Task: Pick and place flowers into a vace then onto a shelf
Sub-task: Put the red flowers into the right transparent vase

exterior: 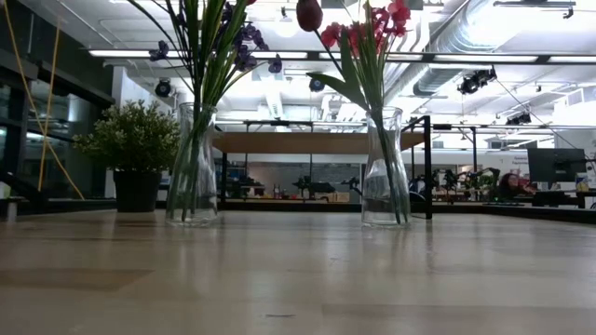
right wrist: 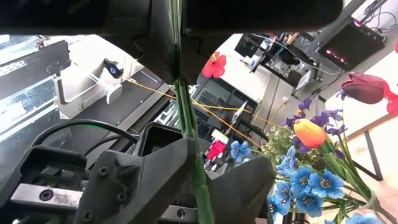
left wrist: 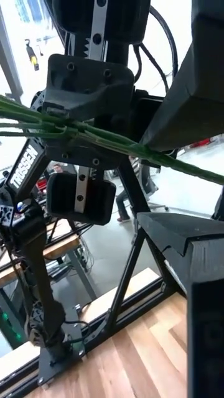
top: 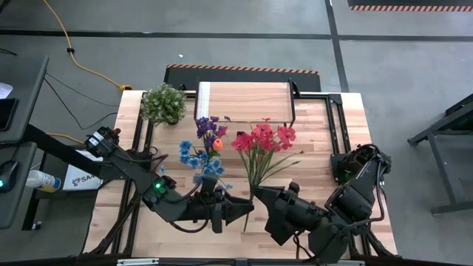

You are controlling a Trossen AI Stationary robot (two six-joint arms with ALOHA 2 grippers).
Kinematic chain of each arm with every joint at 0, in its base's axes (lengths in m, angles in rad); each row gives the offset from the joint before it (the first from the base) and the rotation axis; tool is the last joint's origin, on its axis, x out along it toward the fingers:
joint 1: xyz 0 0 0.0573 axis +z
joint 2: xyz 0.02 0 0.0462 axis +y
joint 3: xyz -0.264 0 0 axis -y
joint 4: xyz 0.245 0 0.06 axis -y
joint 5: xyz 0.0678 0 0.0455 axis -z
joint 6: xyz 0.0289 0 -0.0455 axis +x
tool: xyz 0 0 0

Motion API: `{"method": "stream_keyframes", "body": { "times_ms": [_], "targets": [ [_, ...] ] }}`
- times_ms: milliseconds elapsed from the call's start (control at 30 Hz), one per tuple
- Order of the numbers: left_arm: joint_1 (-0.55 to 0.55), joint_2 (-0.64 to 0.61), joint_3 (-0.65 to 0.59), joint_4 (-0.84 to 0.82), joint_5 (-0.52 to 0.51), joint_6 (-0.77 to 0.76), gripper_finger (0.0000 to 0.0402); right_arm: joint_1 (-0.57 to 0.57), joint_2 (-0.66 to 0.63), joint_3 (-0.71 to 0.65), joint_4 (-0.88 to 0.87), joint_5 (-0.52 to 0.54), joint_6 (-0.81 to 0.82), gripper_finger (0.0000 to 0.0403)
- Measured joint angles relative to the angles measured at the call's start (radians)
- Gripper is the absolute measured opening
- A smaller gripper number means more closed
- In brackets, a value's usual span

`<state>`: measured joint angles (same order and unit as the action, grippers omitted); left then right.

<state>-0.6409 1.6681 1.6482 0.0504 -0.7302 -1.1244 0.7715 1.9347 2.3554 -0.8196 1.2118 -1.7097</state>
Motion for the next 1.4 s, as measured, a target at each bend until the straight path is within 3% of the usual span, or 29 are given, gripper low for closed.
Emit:
{"method": "stream_keyframes", "body": {
  "times_ms": [167,400,833,1400],
  "targets": [
    [0.013,-0.001,0.000,-0.003,0.037,0.000,0.0155,0.000,0.000,0.000,-0.003,0.000,0.000,0.0000],
    [0.013,-0.001,0.002,0.010,0.050,0.078,0.0040,-0.001,0.000,-0.001,-0.006,0.000,0.002,0.0000],
    [0.012,-0.001,0.001,0.006,0.059,0.135,0.0039,0.007,0.000,-0.001,-0.002,-0.020,0.037,0.0004],
    [0.014,0.002,-0.003,-0.012,-0.013,0.160,0.0039,0.081,-0.001,0.002,0.039,0.002,0.323,0.0084]
  ]
}}
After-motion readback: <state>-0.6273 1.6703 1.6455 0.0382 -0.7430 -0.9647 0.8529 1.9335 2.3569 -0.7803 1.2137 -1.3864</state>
